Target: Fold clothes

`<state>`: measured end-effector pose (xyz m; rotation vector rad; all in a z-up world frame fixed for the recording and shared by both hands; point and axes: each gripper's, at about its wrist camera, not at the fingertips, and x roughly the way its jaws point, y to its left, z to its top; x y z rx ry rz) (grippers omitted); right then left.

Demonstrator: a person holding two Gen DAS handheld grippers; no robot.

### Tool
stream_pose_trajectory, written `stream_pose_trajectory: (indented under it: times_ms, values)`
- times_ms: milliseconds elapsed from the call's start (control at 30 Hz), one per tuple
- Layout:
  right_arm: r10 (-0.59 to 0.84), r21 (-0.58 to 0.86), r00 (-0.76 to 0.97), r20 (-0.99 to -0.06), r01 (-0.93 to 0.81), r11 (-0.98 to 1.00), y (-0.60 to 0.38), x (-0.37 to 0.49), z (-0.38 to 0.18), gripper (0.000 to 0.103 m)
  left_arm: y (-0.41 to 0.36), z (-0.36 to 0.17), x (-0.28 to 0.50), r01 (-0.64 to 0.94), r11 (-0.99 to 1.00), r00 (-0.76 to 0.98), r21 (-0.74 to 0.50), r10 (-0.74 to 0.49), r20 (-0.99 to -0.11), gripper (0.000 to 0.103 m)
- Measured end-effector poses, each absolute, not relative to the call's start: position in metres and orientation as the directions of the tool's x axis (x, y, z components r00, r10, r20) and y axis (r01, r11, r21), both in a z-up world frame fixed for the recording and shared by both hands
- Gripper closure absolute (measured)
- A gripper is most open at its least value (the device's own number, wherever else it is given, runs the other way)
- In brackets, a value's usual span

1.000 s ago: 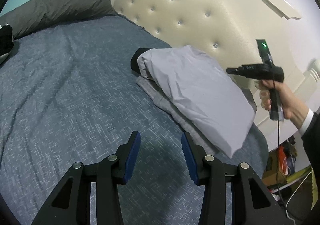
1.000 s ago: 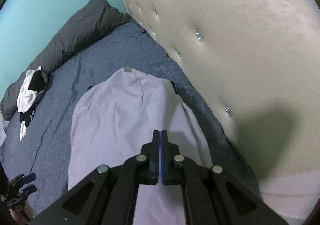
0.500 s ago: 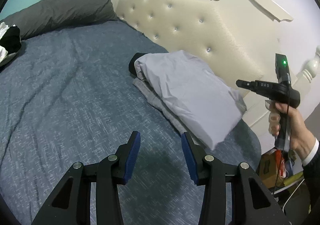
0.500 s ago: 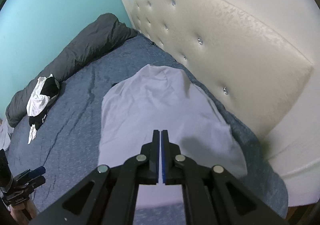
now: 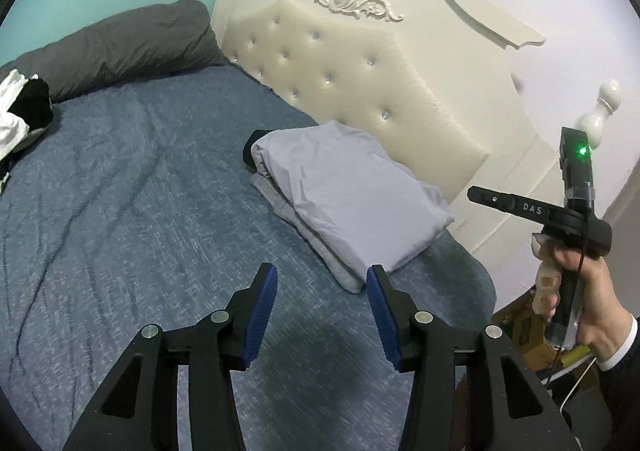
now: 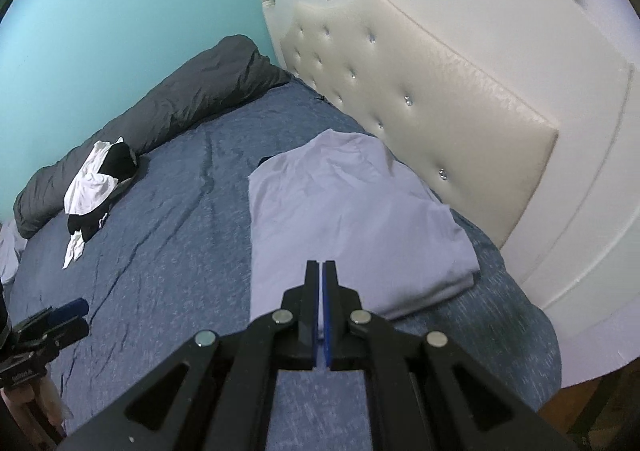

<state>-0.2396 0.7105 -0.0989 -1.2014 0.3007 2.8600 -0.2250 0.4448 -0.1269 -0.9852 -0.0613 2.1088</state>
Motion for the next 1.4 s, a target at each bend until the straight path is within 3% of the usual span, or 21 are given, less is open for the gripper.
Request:
stream_pose_trajectory:
  times_ms: [400,833,1167,1400]
  values:
    - [-0.012,0.170,-0.728,-0.686,-0.144,-0.975,0.680,-0.174,-0.072,0.102,0.424,-0.092,-0.183,-0.648,-0.688,-0.417,-0.326,0.679,-0.604,0.051]
    - [0.012,0.186,-0.764,-0.645,-0.173,-0.967,0.643,-0.109,-0.065,0.101,0.409,-0.078,-0.141,-0.672,-0.667,-0.415,-0.321,0.699,-0.583,0.037]
    - [0.043,0.176,-0.772,-0.634,-0.198,-0.964,0.630,-0.065,-0.057,0.100,0.401,-0.069,-0.120,-0.688,-0.656,-0.419,-0.310,0.709,-0.568,0.033]
    - [0.066,0.176,-0.778,-0.625,-0.223,-0.959,0.621,-0.044,-0.056,0.089,0.395,-0.066,-0.111,-0.690,-0.662,-0.430,-0.293,0.700,-0.569,0.031]
